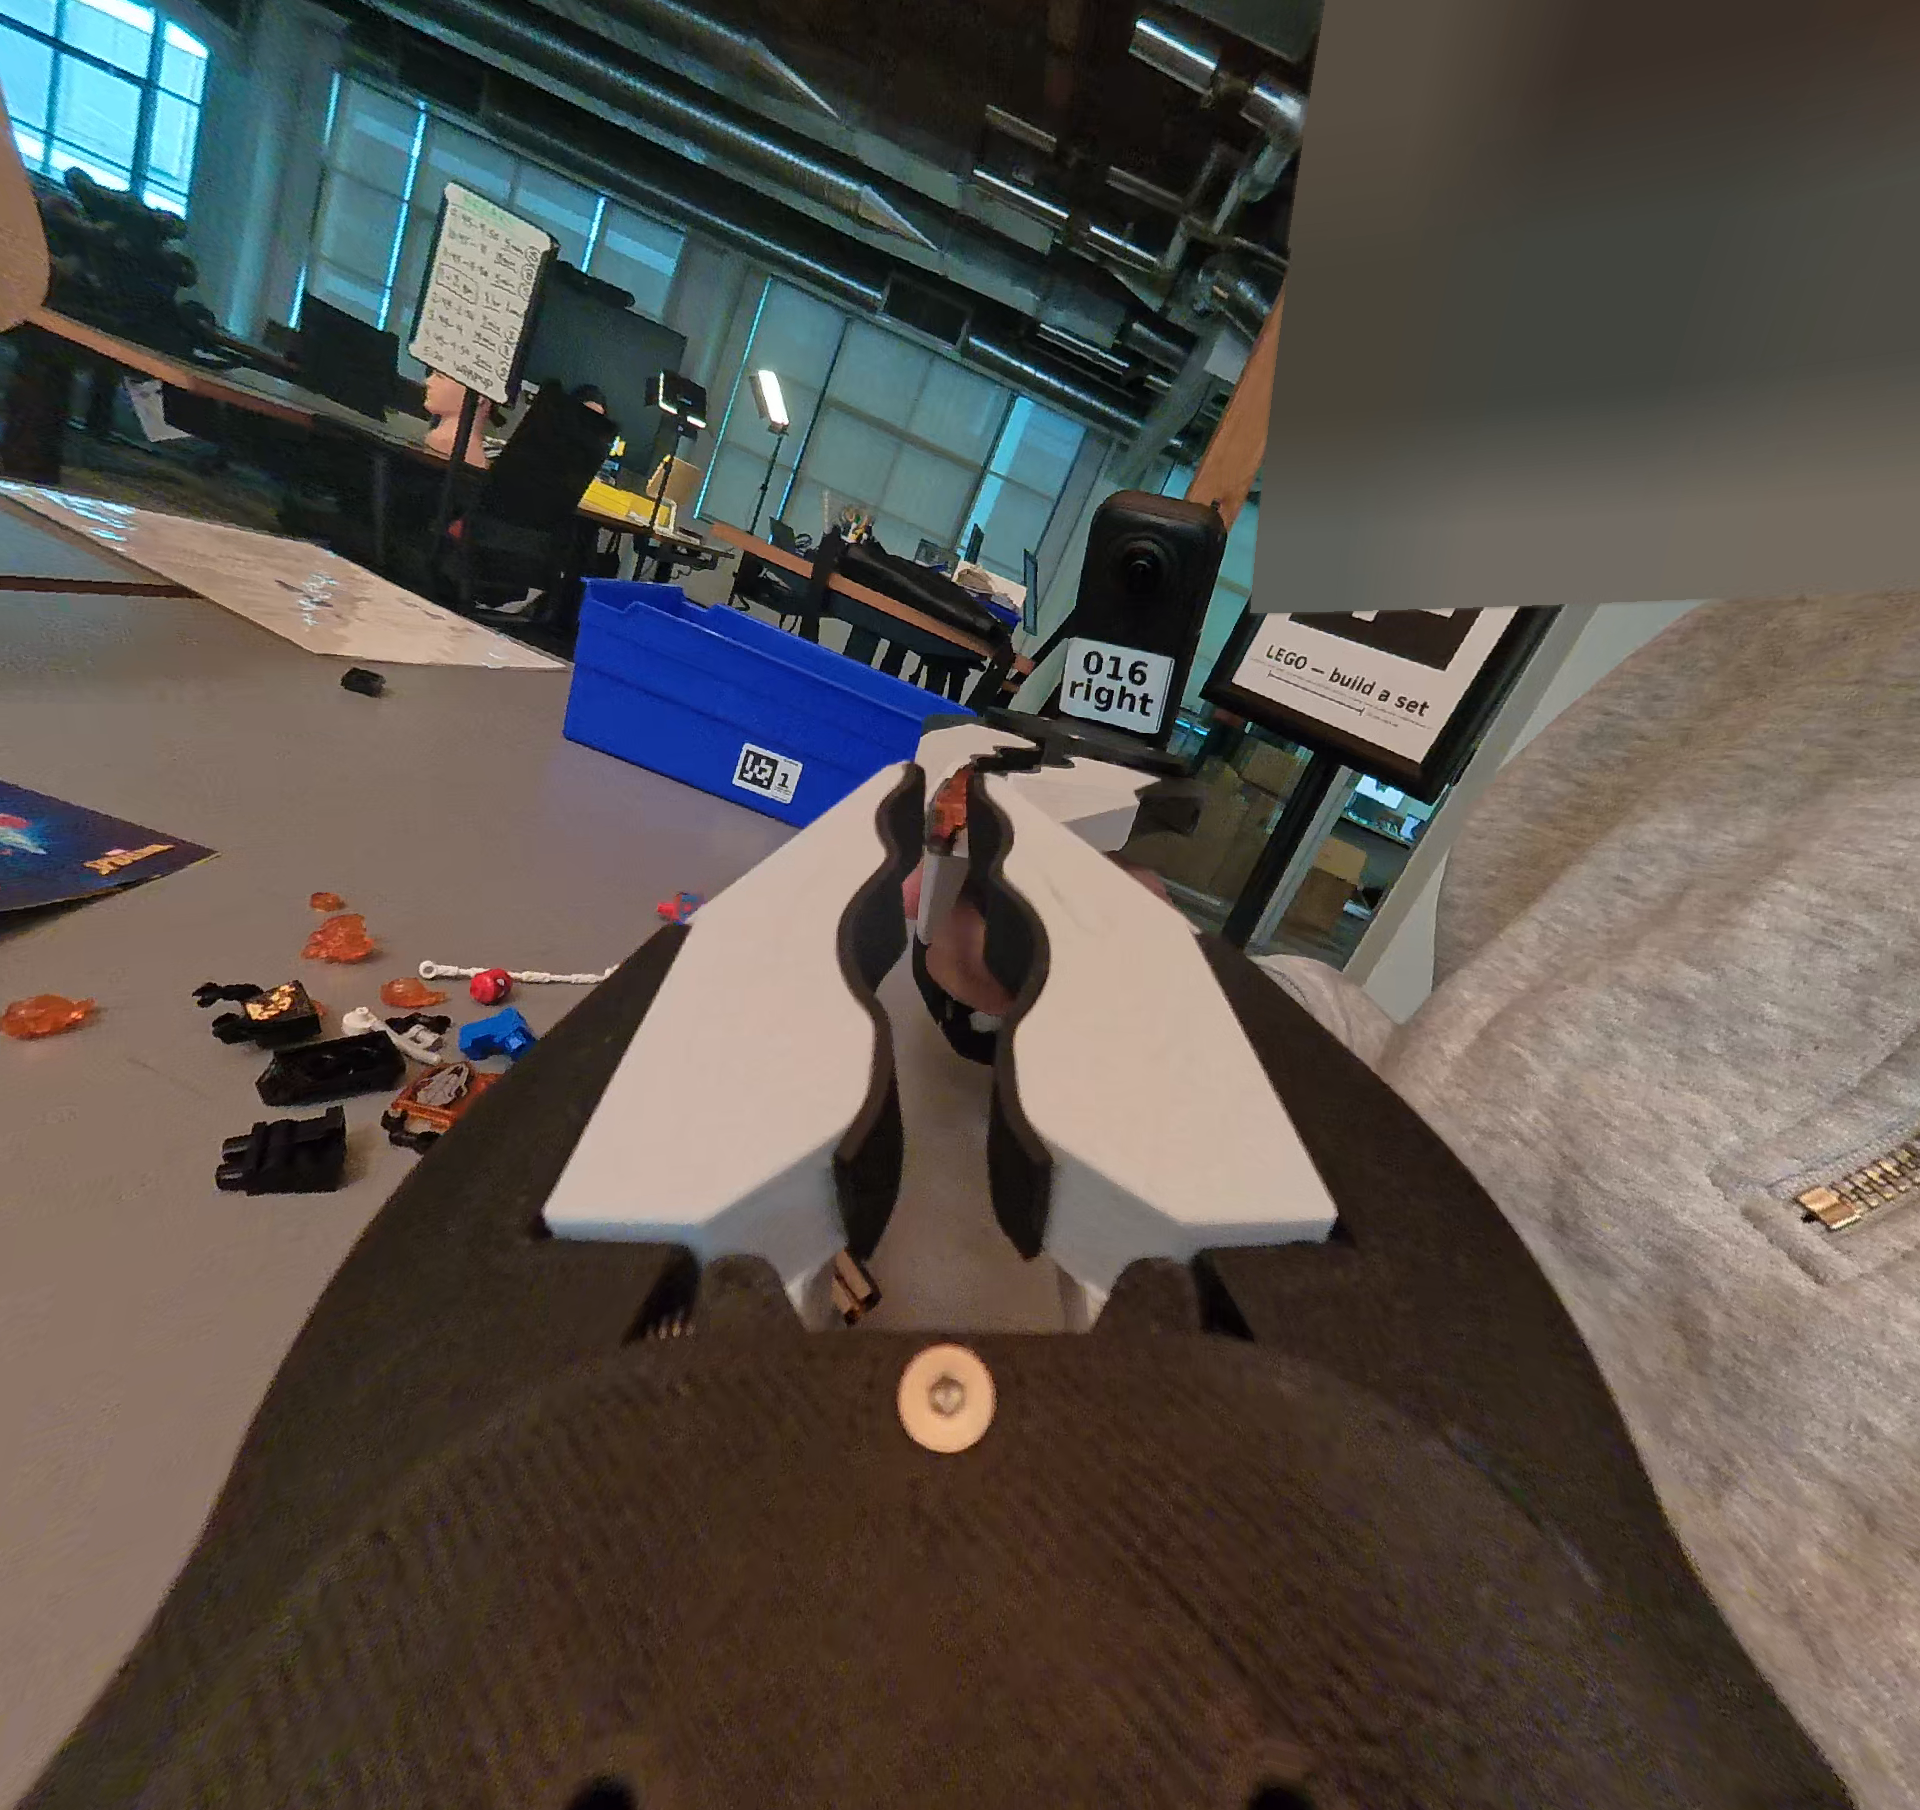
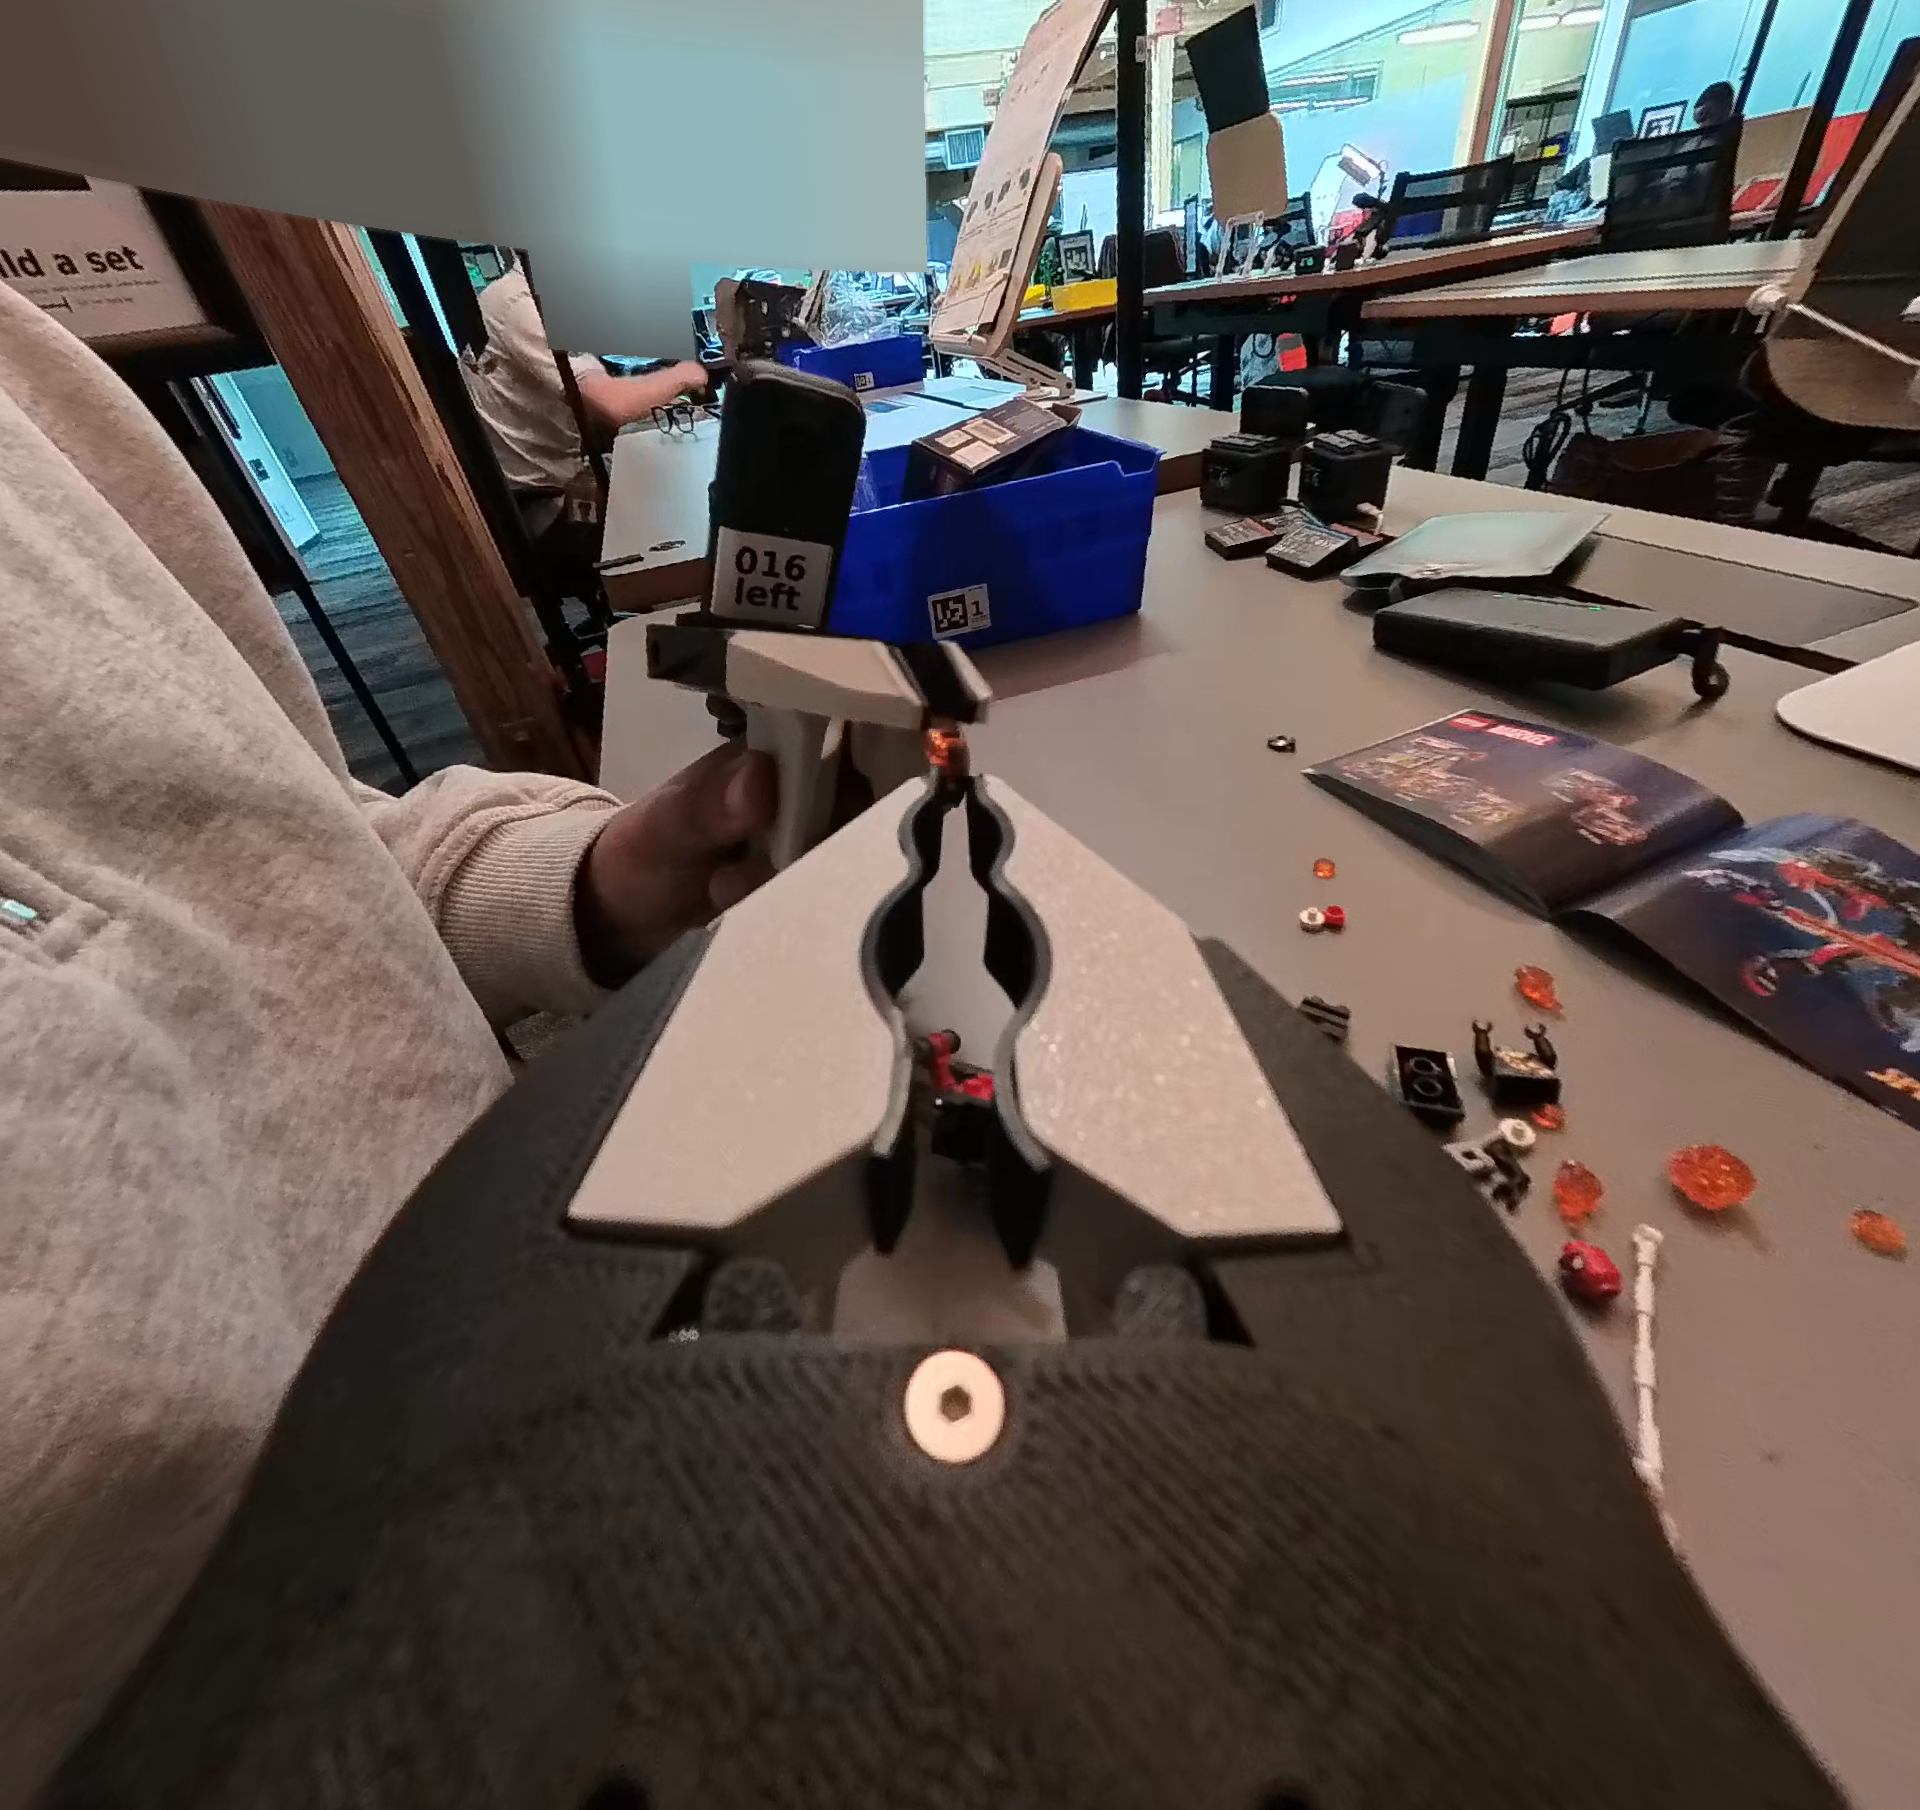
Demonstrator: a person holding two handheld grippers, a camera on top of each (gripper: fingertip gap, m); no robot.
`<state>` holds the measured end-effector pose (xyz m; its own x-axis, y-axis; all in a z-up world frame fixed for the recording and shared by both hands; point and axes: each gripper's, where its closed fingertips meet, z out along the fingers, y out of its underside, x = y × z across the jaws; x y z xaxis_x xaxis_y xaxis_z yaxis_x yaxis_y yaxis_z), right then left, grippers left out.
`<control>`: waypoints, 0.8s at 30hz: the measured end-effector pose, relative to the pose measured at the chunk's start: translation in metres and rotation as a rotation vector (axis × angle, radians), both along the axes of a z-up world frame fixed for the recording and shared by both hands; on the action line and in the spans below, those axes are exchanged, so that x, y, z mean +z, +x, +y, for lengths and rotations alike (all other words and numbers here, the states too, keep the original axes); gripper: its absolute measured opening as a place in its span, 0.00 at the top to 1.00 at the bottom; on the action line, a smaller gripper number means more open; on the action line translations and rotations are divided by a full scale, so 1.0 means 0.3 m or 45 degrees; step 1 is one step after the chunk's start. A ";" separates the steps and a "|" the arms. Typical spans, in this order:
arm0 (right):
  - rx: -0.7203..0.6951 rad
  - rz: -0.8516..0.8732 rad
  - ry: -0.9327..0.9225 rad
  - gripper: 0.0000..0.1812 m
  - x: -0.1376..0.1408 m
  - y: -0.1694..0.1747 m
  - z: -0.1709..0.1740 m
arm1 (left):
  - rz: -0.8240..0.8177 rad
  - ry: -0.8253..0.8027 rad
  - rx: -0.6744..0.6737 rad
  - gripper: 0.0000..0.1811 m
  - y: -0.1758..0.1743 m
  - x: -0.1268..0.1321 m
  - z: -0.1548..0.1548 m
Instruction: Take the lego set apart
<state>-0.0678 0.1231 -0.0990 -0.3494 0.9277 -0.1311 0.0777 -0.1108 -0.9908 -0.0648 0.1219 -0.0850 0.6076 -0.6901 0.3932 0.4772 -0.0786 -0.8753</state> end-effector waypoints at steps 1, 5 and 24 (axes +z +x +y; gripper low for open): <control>0.000 0.000 -0.002 0.99 0.001 0.001 0.001 | -0.009 -0.002 -0.003 0.98 -0.002 0.001 0.000; -0.002 -0.003 -0.011 0.99 0.000 0.002 0.003 | -0.014 0.002 -0.028 1.00 0.004 0.002 -0.006; -0.010 0.062 -0.212 0.98 0.004 -0.014 0.008 | -0.121 -0.023 -0.085 1.00 0.009 0.006 -0.003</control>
